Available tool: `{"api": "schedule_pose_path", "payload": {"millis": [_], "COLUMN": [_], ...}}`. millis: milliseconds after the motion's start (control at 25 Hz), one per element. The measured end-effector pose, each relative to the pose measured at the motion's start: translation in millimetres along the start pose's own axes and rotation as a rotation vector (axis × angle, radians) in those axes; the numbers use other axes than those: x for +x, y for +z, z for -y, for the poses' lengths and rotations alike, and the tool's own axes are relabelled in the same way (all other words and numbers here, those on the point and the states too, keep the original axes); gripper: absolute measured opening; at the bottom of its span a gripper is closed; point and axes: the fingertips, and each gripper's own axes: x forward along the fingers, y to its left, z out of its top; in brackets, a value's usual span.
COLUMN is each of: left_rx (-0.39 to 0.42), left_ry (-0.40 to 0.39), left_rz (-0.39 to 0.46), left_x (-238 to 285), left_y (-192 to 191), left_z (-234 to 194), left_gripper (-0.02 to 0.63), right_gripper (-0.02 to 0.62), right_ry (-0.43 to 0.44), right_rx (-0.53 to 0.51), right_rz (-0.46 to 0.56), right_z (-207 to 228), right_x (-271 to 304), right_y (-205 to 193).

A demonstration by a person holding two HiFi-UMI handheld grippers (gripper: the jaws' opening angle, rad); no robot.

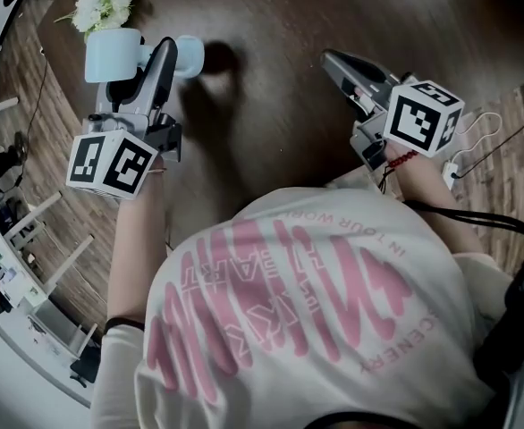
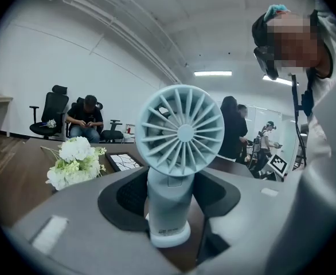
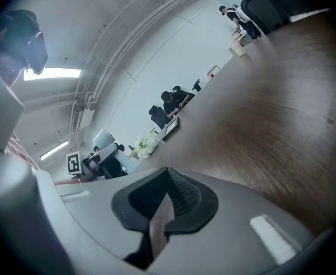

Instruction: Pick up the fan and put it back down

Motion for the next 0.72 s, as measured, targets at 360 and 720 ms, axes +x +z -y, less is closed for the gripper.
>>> {"api": "schedule_pose_path", "payload": {"millis": [360,720], "left_rx": [-0.031,-0.013], "left_ry": [-0.023,-0.053], "left_rz": [-0.057,-0.103], "left_x": [30.8,47.8], "left_y": [-15.7,-29.0], "left_z": [0.2,4.1], "left_gripper": [0.241,0.241], "right_gripper": [0.006,0.006], "right_ry": [-0.01,0.019], "right_rx": [0.026,0.065], "right_rz": [0.028,0.063], "right_z": [12.3,16.5], "right_x": [-8.1,-9.8], "right_y": [12.5,16.8]}}
